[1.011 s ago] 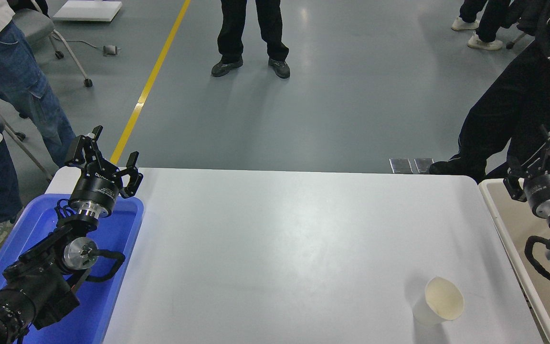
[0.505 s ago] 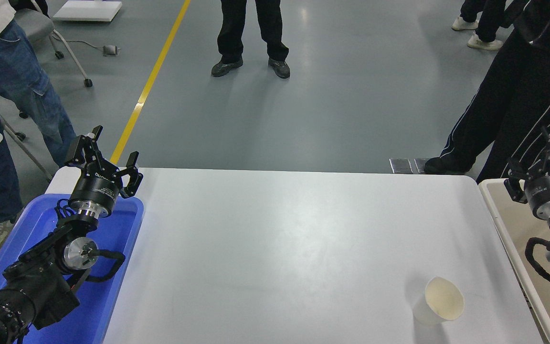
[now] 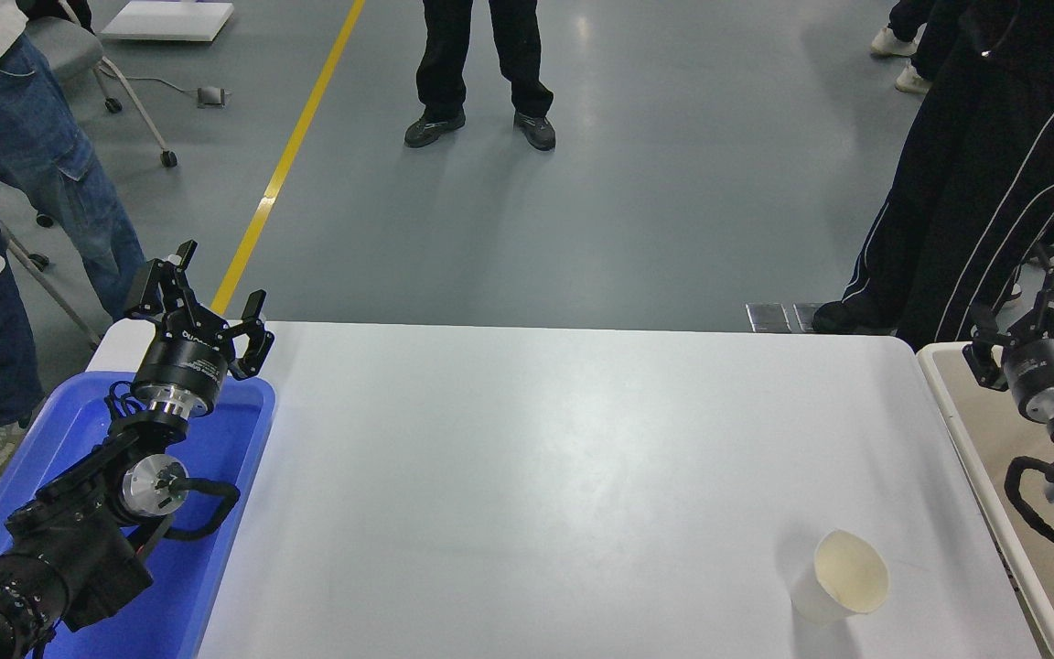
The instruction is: Dispose of the paper cup in the dustbin
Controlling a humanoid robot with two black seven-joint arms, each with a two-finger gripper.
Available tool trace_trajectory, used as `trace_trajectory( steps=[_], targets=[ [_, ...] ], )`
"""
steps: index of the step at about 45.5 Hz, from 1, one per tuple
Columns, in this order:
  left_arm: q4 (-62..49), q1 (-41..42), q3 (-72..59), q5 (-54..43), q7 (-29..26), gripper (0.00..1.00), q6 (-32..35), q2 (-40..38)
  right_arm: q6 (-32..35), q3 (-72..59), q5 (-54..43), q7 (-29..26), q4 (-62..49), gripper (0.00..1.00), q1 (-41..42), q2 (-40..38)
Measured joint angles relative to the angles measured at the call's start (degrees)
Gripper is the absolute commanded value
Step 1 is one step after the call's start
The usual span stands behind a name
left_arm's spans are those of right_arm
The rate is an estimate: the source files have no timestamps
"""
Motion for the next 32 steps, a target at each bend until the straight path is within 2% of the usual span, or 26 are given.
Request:
trace_trajectory(
  steps=[14,27,32],
  targets=[
    [0.0,0.0,0.0,0.0,0.0,1.00,0.0,0.0,0.0,-1.6,-0.7,0.0,2.5,1.00,0.0,-1.9],
    [0.0,0.0,0.0,0.0,0.0,1.00,0.0,0.0,0.2,-11.7,-1.4,0.0,10.2,1.00,1.0,-12.3],
    [0.0,0.0,0.0,0.0,0.0,1.00,0.0,0.0,0.2,-14.7,-4.5,0.0,14.7,1.00,1.4,-16.8]
  ],
)
